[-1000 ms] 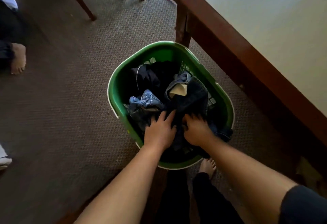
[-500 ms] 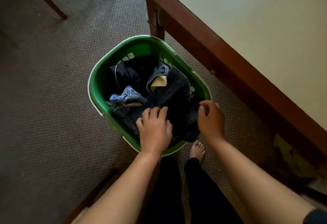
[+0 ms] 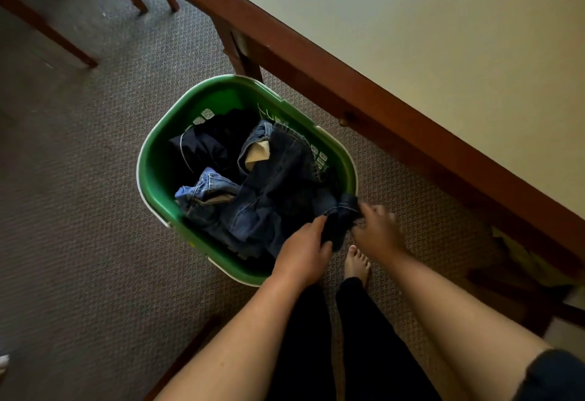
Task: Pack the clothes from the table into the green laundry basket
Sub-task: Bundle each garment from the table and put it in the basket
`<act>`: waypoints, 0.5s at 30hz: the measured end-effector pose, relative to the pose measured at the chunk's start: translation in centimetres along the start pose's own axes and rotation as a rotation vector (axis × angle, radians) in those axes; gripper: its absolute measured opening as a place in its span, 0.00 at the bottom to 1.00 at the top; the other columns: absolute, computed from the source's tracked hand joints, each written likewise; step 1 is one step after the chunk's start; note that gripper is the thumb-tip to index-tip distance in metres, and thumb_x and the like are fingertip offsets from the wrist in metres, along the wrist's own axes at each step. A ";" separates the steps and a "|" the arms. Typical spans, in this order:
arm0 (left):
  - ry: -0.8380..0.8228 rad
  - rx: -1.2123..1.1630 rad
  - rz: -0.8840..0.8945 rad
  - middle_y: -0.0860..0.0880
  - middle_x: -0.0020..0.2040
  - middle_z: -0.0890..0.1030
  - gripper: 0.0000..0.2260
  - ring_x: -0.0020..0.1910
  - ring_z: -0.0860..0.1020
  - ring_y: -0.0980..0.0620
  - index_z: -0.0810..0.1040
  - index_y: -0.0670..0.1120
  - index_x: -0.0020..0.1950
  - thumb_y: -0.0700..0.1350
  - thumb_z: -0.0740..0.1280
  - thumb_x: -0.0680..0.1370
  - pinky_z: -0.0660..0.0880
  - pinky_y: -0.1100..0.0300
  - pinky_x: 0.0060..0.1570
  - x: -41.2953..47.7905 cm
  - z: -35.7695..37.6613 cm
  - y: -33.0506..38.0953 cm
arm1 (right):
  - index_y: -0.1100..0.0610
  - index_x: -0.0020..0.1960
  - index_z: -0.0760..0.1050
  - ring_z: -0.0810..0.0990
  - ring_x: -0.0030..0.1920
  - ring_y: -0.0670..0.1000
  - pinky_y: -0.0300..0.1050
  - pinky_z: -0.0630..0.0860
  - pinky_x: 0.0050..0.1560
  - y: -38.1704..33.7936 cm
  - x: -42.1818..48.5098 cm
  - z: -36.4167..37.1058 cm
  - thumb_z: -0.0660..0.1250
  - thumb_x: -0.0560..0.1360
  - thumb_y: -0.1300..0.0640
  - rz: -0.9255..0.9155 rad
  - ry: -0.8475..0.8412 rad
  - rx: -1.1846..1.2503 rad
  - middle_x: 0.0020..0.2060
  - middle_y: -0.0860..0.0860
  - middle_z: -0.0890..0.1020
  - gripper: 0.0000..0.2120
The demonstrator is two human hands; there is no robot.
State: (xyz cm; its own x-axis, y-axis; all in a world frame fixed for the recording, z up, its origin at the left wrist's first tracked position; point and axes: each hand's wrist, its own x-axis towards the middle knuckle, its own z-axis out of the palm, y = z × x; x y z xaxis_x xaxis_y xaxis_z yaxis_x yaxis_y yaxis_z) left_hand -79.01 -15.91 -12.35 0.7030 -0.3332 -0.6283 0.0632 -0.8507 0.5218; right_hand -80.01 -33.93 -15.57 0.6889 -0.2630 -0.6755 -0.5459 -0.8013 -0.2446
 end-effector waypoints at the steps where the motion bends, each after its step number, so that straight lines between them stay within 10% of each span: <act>1: 0.002 0.003 -0.004 0.48 0.68 0.76 0.28 0.66 0.76 0.46 0.62 0.52 0.79 0.51 0.66 0.80 0.75 0.50 0.63 -0.1 0.0 -0.1 | 0.46 0.65 0.72 0.68 0.67 0.60 0.58 0.68 0.64 0.2 0.0 -0.3 0.63 0.76 0.49 -0.036 0.021 -0.104 0.66 0.54 0.73 0.18; 4: -0.002 -0.033 -0.002 0.49 0.66 0.77 0.30 0.64 0.77 0.47 0.63 0.55 0.77 0.52 0.68 0.76 0.76 0.50 0.61 -0.4 -0.2 -0.2 | 0.50 0.55 0.75 0.73 0.62 0.58 0.56 0.68 0.62 -0.2 -0.6 -1.8 0.60 0.76 0.43 -0.082 -0.071 -0.097 0.58 0.53 0.78 0.13; 11: -0.040 -0.171 0.026 0.52 0.73 0.73 0.38 0.71 0.72 0.52 0.59 0.61 0.79 0.48 0.72 0.71 0.70 0.55 0.71 -2.5 -1.2 -1.8 | 0.53 0.54 0.77 0.83 0.53 0.54 0.54 0.81 0.53 -4.2 -3.5 -3.5 0.60 0.82 0.45 0.107 -0.360 0.783 0.53 0.55 0.84 0.13; 15: 0.123 -0.481 -0.049 0.55 0.64 0.81 0.27 0.66 0.77 0.56 0.75 0.60 0.68 0.42 0.68 0.70 0.71 0.56 0.70 -3.6 -2.8 -2.7 | 0.52 0.57 0.77 0.82 0.58 0.55 0.57 0.74 0.62 -6.5 -5.0 -4.5 0.63 0.82 0.51 0.113 -0.445 1.196 0.55 0.55 0.84 0.08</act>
State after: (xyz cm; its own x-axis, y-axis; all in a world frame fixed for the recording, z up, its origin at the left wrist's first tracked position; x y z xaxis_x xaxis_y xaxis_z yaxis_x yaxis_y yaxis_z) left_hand -79.74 -11.32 -9.87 0.7675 -0.2227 -0.6011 0.3972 -0.5707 0.7187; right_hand -77.72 -29.79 -7.47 0.5194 0.0897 -0.8498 -0.8370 0.2540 -0.4847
